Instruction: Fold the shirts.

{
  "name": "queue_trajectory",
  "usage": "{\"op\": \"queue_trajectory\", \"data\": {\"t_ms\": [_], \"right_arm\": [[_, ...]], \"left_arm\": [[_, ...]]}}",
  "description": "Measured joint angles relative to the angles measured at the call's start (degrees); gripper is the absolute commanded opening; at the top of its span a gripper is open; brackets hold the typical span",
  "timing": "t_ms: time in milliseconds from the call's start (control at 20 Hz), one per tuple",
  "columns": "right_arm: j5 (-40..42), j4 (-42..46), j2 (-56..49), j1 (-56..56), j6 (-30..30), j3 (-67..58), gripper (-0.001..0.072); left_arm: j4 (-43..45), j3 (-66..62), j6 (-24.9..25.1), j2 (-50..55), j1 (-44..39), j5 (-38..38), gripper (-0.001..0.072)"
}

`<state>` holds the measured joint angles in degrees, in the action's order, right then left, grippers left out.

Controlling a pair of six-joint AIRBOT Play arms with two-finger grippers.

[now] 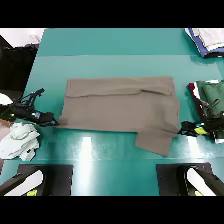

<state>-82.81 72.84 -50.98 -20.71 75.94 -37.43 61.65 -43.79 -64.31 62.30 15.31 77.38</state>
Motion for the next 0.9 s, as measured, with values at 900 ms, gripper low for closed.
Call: {"op": "queue_trajectory", "data": {"t_ms": [900], "right_arm": [[4.66,-0.35,-1.09,1.29,2.69,-20.13,0.0012]], "left_arm": [[-8.33,-1.27,-2.62,-10.78,-0.04,-10.91,0.0021]]}}
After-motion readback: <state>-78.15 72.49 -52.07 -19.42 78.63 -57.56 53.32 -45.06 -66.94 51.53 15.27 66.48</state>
